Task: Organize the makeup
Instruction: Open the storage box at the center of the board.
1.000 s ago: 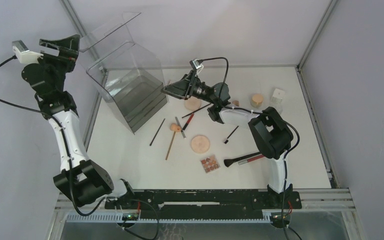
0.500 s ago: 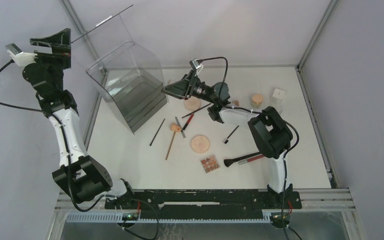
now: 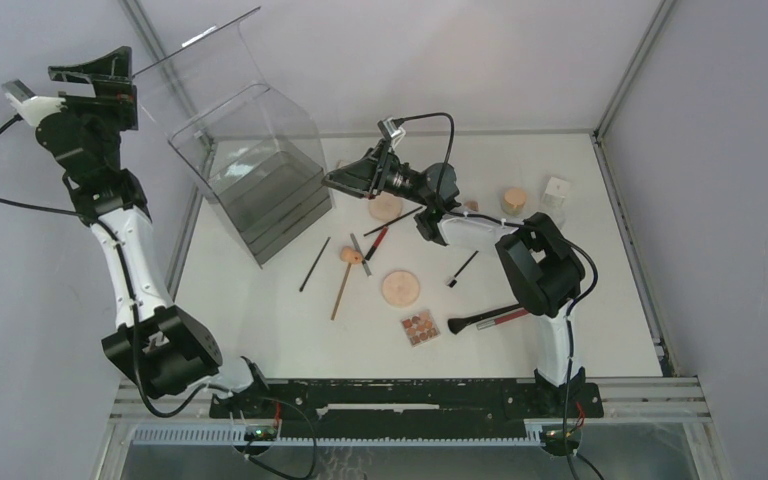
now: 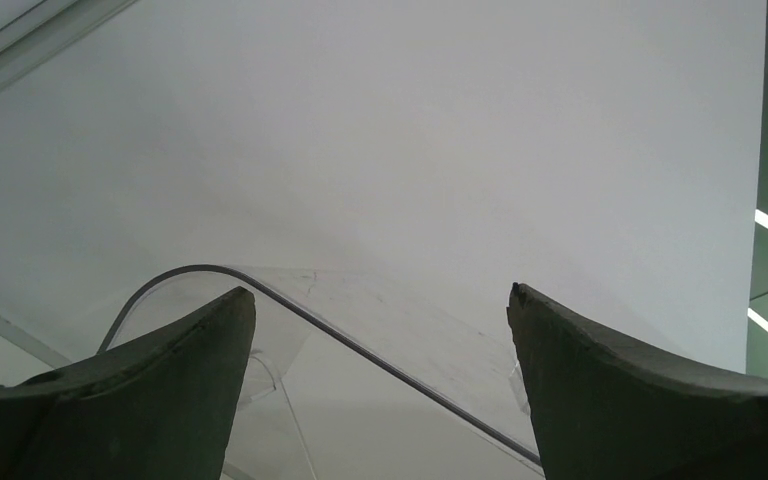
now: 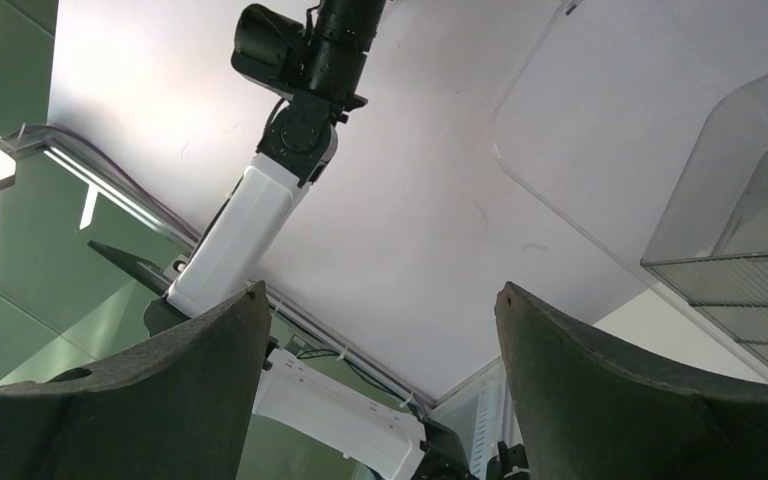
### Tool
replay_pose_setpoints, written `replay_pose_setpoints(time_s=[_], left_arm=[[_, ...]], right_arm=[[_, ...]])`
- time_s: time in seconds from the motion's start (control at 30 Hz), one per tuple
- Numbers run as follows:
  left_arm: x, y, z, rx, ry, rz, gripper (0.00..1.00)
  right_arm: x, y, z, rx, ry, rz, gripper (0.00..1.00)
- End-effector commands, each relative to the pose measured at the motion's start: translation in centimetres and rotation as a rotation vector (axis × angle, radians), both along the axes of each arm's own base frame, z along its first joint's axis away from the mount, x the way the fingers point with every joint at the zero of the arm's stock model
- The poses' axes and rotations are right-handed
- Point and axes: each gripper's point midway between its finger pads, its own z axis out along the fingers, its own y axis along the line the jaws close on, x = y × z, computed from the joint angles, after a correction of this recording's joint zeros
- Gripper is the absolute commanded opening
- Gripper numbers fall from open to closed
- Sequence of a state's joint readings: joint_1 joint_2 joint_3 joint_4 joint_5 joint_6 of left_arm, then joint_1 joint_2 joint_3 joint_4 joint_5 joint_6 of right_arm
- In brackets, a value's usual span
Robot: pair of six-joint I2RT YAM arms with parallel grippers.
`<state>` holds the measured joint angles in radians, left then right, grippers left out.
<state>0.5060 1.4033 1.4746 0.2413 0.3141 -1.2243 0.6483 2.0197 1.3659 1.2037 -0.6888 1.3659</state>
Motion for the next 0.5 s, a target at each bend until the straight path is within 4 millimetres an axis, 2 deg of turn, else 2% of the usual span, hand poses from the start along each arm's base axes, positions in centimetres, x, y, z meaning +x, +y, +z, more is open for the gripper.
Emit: replay_pose_setpoints(time_s=[0.0,0.33,0.4,0.47], left_arm=[[-4.4,-0.7,10.1,0.11,-0.263,0.069,0.99],[-4.2,0.0,9.8,0.082,-0.24,0.096,1.0],[-4.0,0.1,9.7,0.078,-0.237,0.094,0.99],[-3.8,0.2,9.5,0.073,-0.231,0.099,0.99]], right_arm=[[-0.4,-0.4,2.7,0.041,-0.088,-0.007,0.89],[-0.7,0.0,3.2,0.025,-0.111,-0.001,0.89],[0.0,0.7,3.2,-0.023,-0.123,-0.018,0.88],[2.0,1.5,2.5,-0.143,-0.119,-0.09,0.86]])
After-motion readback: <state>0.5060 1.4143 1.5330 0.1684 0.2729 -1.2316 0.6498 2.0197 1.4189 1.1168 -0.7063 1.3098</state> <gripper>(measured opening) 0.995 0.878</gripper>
